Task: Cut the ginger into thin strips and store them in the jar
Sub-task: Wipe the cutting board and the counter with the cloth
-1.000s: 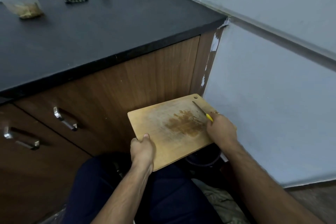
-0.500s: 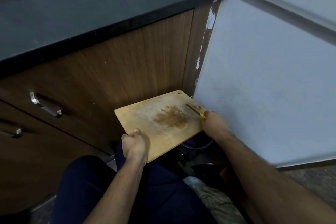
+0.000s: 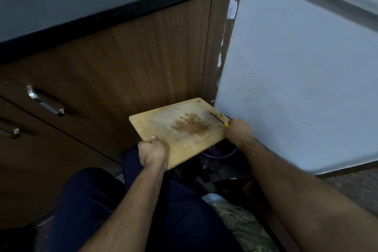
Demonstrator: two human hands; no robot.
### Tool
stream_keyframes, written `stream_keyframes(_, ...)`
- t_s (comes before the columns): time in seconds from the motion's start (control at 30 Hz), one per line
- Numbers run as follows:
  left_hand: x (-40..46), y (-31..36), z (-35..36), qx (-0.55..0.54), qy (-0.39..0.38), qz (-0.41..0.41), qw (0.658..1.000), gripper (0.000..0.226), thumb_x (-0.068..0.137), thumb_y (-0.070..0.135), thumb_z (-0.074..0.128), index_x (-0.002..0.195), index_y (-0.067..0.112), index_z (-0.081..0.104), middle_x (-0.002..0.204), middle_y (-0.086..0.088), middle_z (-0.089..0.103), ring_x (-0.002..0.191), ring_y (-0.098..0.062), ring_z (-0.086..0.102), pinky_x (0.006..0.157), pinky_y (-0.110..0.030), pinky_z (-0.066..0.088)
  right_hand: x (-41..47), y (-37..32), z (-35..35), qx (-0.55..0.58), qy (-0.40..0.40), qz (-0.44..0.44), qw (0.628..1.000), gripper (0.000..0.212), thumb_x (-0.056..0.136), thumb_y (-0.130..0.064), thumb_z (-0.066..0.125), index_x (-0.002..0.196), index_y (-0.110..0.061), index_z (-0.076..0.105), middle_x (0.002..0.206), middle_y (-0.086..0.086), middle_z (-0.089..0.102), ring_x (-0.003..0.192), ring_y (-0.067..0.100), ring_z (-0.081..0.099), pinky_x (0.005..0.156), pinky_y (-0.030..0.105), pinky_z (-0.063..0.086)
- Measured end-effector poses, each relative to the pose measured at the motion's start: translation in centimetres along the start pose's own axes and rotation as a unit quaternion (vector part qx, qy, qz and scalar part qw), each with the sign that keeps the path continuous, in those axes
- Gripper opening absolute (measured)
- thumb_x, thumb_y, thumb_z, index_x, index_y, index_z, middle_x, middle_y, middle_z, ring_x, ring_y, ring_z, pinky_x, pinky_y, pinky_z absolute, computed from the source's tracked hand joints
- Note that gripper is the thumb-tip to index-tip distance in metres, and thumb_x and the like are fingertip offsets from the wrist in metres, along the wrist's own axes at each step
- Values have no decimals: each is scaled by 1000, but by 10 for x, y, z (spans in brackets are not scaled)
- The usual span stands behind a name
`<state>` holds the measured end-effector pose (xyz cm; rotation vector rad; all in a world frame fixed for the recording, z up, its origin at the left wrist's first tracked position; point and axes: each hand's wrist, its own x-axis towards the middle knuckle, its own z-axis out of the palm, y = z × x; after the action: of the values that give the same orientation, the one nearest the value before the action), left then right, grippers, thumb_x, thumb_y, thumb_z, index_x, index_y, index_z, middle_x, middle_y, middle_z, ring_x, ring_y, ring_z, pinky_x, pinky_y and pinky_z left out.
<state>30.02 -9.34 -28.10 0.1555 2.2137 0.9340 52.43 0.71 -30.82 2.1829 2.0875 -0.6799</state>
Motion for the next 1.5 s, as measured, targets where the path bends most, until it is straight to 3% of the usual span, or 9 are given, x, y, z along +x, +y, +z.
stream_keyframes(0.63,13,1,7,39,31,2,999,41,100,35,48,127,4,49,118,-16,60,104,-37,60,82,-40,47,16,27,15,33,-5,72,997,24,94,-10,49,107,-1,68,111,18,69,102,34,65,78,35,50)
stream_keyframes(0.97,13,2,3,26,23,8,999,42,100,36,49,128,4,49,121,-16,60,106,-36,59,89,-41,48,18,15,9,32,10,37,999,25,91,-6,50,109,0,66,115,20,67,106,36,63,84,36,50)
stream_keyframes(1.3,9,5,-13,-26,-14,17,999,38,98,36,51,123,7,53,102,-7,57,88,-29,56,85,-39,50,13,-16,-21,48,81,-57,994,15,84,-14,57,92,-10,69,96,14,65,91,34,62,68,30,43)
stream_keyframes(1.4,7,6,-23,-62,-36,37,997,35,99,33,52,121,6,54,105,-7,60,89,-29,58,82,-37,50,9,-26,-33,42,115,-66,990,17,86,-14,56,98,-7,65,99,16,63,91,36,61,71,33,45)
stream_keyframes(1.5,0,9,-35,-95,-55,48,993,32,99,31,52,121,7,55,108,-8,60,93,-29,59,83,-38,50,6,-32,-47,8,158,-43,986,25,87,-13,50,109,-9,61,111,15,58,103,37,56,83,41,48)
